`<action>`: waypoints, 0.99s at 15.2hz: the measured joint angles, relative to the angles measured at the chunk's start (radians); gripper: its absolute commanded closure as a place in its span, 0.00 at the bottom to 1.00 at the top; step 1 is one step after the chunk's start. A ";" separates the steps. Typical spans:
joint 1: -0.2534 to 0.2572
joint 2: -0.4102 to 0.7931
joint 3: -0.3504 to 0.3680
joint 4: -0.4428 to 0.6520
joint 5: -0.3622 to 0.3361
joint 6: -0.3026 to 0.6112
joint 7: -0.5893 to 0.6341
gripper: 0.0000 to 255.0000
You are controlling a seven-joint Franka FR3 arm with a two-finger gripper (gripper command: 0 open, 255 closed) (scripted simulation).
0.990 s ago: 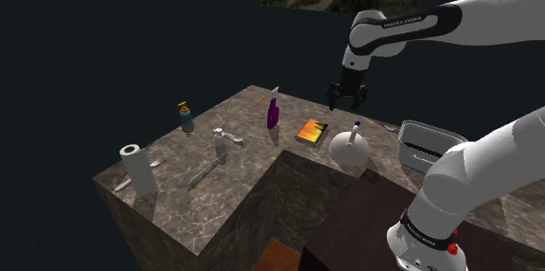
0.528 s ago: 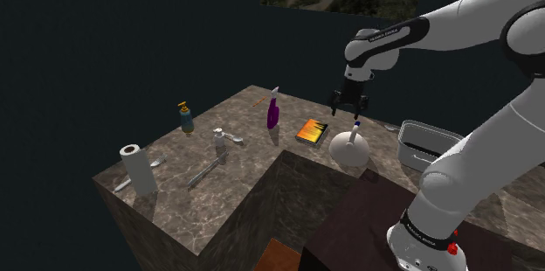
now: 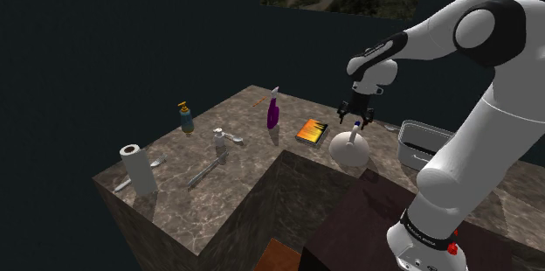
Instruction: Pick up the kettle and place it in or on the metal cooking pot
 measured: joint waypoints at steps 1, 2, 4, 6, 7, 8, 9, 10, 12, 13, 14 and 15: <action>-0.008 0.022 -0.008 -0.005 0.011 0.020 0.014 0.00; -0.017 0.038 -0.017 -0.008 0.019 0.035 0.025 0.00; -0.023 0.060 -0.024 -0.017 0.031 0.059 0.028 0.00; -0.022 0.077 -0.022 -0.029 0.044 0.087 0.026 0.00; -0.022 0.088 -0.021 -0.032 0.051 0.100 0.021 0.00; -0.022 0.099 -0.021 -0.038 0.058 0.115 0.014 0.00; -0.023 0.103 -0.020 -0.046 0.062 0.126 0.009 0.00; -0.022 0.111 -0.019 -0.049 0.067 0.136 0.006 0.00; -0.020 0.118 -0.017 -0.053 0.074 0.148 0.003 0.00; -0.020 0.119 -0.016 -0.053 0.074 0.149 0.003 0.00; -0.020 0.120 -0.016 -0.053 0.075 0.149 0.003 0.00; -0.020 0.120 -0.016 -0.054 0.075 0.150 0.003 0.00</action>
